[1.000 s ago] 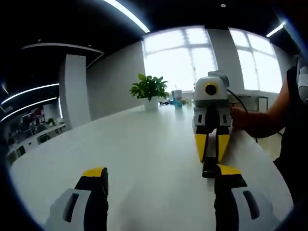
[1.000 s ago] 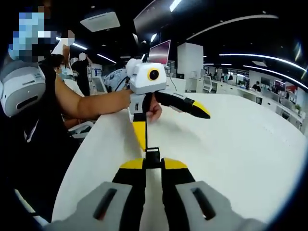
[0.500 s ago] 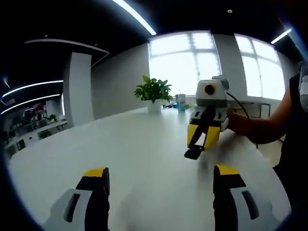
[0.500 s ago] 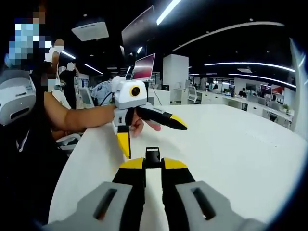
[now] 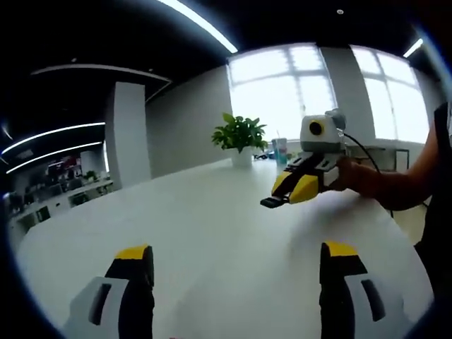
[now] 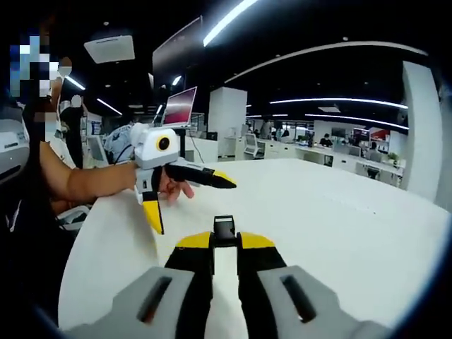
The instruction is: Snap the two parts of the plastic buckle together until the buckle closes and remains connected.
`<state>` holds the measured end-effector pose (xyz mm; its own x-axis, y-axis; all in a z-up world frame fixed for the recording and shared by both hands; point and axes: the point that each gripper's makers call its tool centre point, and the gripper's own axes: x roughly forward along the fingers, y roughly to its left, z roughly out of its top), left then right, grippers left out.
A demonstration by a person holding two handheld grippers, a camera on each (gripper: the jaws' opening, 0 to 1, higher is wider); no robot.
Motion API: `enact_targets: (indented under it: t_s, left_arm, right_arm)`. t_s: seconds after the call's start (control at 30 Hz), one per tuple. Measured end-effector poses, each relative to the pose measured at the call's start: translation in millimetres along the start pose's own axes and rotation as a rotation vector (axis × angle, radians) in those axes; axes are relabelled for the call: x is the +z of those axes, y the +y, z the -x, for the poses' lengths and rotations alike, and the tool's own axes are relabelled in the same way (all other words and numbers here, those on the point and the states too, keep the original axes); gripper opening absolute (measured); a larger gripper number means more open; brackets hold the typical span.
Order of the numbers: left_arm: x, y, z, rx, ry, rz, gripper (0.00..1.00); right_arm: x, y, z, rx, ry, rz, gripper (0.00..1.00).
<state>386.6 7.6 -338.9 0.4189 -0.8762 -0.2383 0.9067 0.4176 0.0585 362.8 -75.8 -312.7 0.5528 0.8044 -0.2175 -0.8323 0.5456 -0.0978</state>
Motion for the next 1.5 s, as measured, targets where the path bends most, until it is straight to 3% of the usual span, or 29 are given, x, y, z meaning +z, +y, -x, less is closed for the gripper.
enact_targets:
  t_s: [0.07, 0.17, 0.27, 0.37, 0.57, 0.63, 0.73, 0.97, 1.2, 1.5]
  left_arm:
    - [1.6, 9.6, 1.0, 0.047, -0.009, -0.02, 0.99]
    - [3.0, 15.0, 3.5, 0.06, -0.022, 0.024, 0.99]
    - [4.0, 23.4, 5.3, 0.108, -0.026, 0.014, 0.99]
    - [4.0, 29.6, 9.6, 0.136, -0.026, 0.034, 0.92]
    - [1.0, 26.5, 8.3, 0.125, -0.018, 0.081, 0.91]
    - [0.6, 28.1, 7.6, 0.138, -0.02, 0.092, 0.98]
    - [0.4, 30.3, 9.3, 0.136, -0.019, 0.1, 0.89]
    - [-2.6, 33.3, 9.1, 0.156, -0.004, 0.077, 0.84]
    - [-3.5, 36.3, 10.5, 0.156, -0.001, 0.082, 0.86]
    - [0.8, 48.7, 16.3, 0.209, -0.013, 0.059, 0.89]
  right_arm:
    - [-1.3, -2.2, 0.4, -0.008, 0.005, -0.004, 0.09]
    - [-2.9, -4.4, 0.8, -0.018, 0.012, -0.003, 0.09]
    - [-3.3, -5.6, 0.9, -0.025, 0.013, -0.005, 0.09]
    - [-3.6, -8.8, 1.4, -0.045, 0.013, -0.011, 0.09]
    - [-6.2, -19.4, 2.0, -0.098, 0.017, -0.026, 0.09]
    - [-6.4, -20.7, 2.2, -0.102, 0.017, -0.026, 0.09]
    - [-5.4, -22.1, 2.4, -0.109, 0.01, -0.028, 0.09]
    - [-6.0, -25.9, 1.0, -0.11, 0.0, -0.056, 0.09]
    - [-12.1, -37.2, -2.5, -0.134, 0.016, -0.077, 0.09]
    - [-12.1, -51.0, -9.0, -0.158, 0.019, -0.096, 0.09]
